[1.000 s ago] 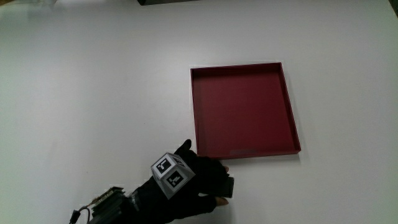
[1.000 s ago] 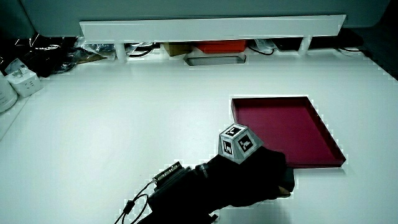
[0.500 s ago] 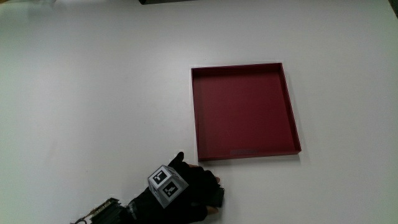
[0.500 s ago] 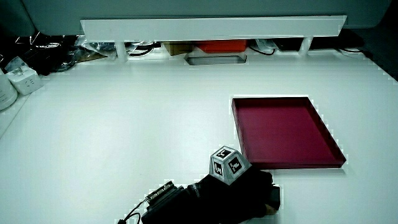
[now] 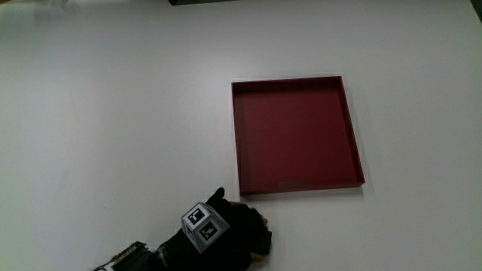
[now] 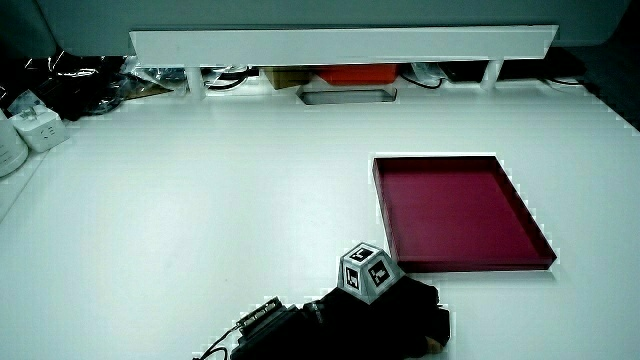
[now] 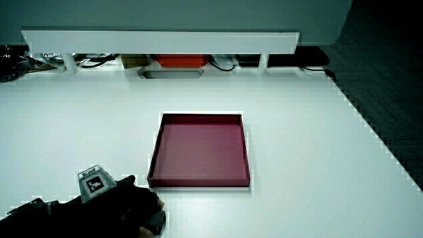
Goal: Place charger on desk
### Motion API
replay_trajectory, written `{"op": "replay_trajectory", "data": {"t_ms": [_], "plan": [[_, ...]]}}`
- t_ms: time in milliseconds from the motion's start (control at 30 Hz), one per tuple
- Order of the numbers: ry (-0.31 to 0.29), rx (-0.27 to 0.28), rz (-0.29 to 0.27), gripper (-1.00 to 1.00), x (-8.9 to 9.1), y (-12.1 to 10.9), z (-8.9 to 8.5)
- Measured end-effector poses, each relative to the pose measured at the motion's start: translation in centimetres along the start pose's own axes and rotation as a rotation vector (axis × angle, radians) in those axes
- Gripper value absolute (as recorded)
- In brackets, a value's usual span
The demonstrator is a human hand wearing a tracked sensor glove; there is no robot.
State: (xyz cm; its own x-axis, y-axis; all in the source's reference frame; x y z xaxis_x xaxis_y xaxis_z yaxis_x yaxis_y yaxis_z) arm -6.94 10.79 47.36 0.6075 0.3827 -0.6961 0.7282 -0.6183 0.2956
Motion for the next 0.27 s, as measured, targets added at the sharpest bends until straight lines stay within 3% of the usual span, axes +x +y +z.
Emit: {"op": "replay_trajectory", "data": {"t_ms": [200,267], "plan": [[-0.017,-0.003,0.011,-0.47,0.03,-0.4,0.23],[-0.013,0.029,-0.018,-0.59,0.1,-0.83,0.76]]}}
